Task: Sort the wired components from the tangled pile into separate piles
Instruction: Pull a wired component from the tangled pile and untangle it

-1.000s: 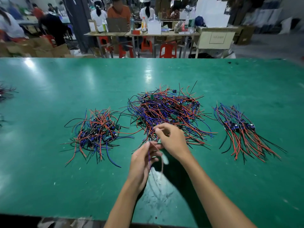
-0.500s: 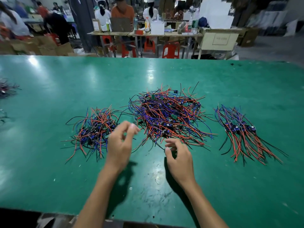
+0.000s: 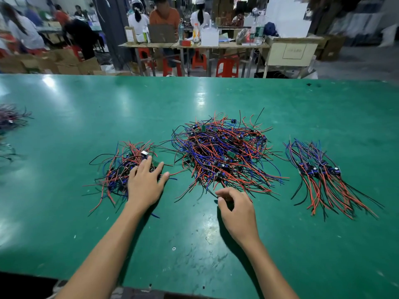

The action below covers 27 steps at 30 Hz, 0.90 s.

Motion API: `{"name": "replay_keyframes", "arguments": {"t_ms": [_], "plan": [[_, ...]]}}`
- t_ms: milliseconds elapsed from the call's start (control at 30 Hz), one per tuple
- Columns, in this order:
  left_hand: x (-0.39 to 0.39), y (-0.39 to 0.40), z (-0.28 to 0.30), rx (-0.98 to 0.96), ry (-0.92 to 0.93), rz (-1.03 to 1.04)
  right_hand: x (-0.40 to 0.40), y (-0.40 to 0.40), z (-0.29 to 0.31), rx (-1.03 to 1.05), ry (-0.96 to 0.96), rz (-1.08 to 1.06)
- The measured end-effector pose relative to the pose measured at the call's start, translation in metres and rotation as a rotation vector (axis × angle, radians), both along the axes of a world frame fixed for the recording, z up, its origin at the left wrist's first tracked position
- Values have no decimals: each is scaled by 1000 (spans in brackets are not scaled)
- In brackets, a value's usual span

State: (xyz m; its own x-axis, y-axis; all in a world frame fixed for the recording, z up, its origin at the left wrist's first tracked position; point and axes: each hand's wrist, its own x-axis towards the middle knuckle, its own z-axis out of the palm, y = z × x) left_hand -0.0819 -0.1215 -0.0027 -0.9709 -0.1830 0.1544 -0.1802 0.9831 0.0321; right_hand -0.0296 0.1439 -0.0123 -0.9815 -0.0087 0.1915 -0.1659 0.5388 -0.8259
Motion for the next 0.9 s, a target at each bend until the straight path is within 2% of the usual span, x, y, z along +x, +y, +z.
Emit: {"name": "replay_keyframes", "arguments": {"t_ms": [133,200,300,400,500,633,700,767,867,900], "plan": [[-7,-10,5,-1,45,134,-1,1,0,24,4,1],[-16,-6,19,52,143,148,-1,0,0,29,-4,-8],[-35,13,42,191,229,4,-2,-1,1,26,-18,-8],[-56,34,56,217,129,-170,-3,0,0,24,-18,-12],[-66,53,59,251,123,-226,-4,-1,-1,23,-18,-24],[-61,63,53,598,83,-235,-6,-1,-2,21,-27,-34],[-54,66,48,604,55,-250,-6,0,-2,12,-33,-36],[-48,68,44,587,97,-259,-6,0,-1,-7,-40,-42],[-40,70,42,665,181,-275,-6,0,0,-62,-49,-58],[-38,70,44,610,200,-283,-7,0,0,-75,-50,-67]]}}
